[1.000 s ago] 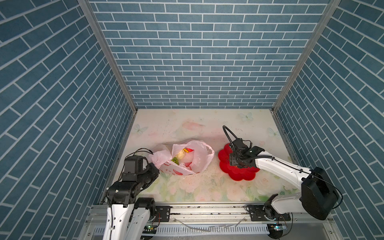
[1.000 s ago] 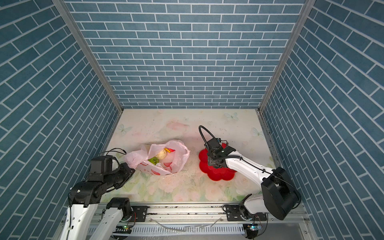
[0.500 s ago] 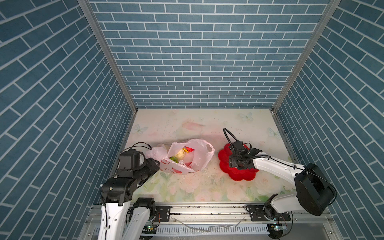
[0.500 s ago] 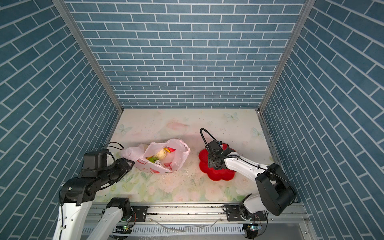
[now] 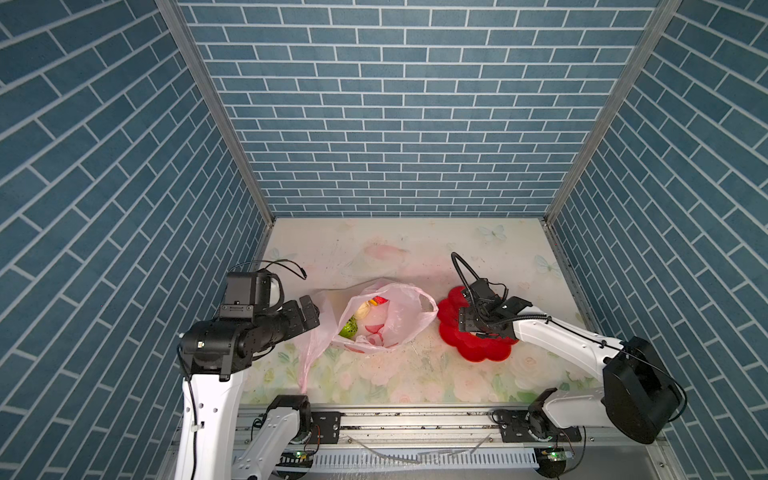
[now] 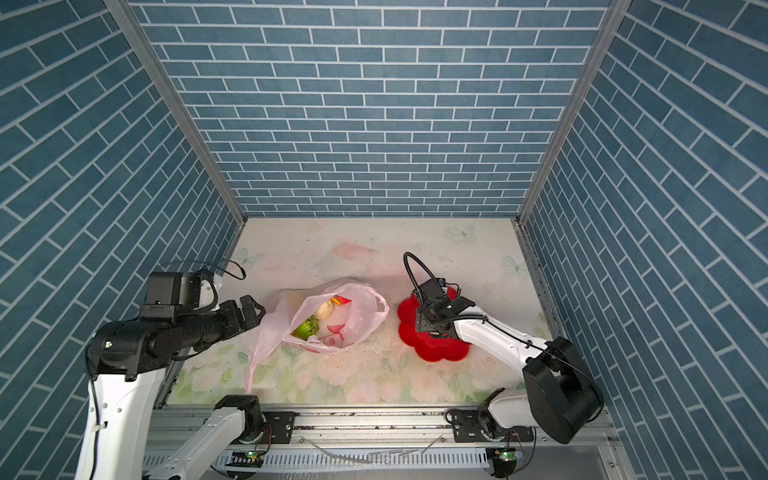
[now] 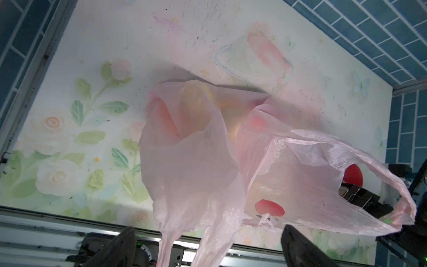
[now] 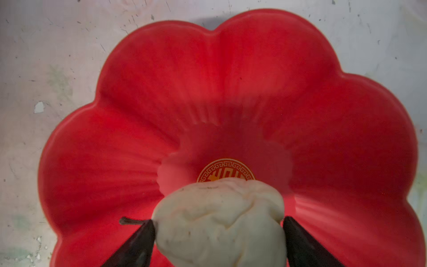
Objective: Take the fake fruits out of the plastic bag
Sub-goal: 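Lower the cream pear onto the red plate while the left lifts the bag rim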
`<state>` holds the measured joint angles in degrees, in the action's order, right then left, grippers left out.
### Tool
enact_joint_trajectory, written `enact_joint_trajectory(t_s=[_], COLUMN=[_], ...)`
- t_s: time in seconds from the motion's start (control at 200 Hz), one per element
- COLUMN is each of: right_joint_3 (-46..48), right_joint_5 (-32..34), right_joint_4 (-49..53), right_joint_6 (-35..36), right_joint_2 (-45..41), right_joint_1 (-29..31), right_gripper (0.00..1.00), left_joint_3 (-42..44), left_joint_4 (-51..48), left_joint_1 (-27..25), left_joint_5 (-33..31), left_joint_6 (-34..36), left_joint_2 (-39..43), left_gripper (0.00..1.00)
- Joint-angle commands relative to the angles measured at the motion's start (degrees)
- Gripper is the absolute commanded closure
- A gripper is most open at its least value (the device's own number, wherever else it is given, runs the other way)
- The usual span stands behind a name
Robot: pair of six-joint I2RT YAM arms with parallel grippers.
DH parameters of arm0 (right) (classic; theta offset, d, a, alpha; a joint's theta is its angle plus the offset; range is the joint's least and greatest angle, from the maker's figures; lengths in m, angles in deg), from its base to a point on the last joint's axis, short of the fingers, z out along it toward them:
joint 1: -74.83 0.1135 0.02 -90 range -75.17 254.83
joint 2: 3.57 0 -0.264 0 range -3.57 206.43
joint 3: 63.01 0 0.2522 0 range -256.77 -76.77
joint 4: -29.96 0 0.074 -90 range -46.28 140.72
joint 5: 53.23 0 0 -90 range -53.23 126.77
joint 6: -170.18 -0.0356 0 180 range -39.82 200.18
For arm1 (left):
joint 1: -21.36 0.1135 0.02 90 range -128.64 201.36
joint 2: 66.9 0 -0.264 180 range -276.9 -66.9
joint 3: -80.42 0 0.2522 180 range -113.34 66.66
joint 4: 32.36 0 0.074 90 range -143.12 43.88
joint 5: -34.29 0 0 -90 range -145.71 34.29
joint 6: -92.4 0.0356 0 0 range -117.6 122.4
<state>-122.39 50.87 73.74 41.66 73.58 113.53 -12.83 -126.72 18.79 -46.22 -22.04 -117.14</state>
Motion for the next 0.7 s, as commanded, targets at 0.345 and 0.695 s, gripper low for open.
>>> enact_joint_trajectory(t_s=[0.345,0.695], right_joint_3=[-4.47,-4.34], right_joint_5=[0.47,0.4], right_joint_4=[4.17,4.43], right_joint_6=[3.61,4.55], right_joint_2=[-6.49,-9.14], right_joint_1=[-0.63,-1.65], right_gripper=[0.14,0.14], left_joint_3=[-21.63,-13.23], left_joint_4=[-17.98,-21.97], left_joint_1=[-17.2,-43.22], left_joint_5=[-16.37,-20.95], left_joint_6=[4.82,-12.29], left_joint_2=[-12.45,-17.82], left_gripper=[0.06,0.33])
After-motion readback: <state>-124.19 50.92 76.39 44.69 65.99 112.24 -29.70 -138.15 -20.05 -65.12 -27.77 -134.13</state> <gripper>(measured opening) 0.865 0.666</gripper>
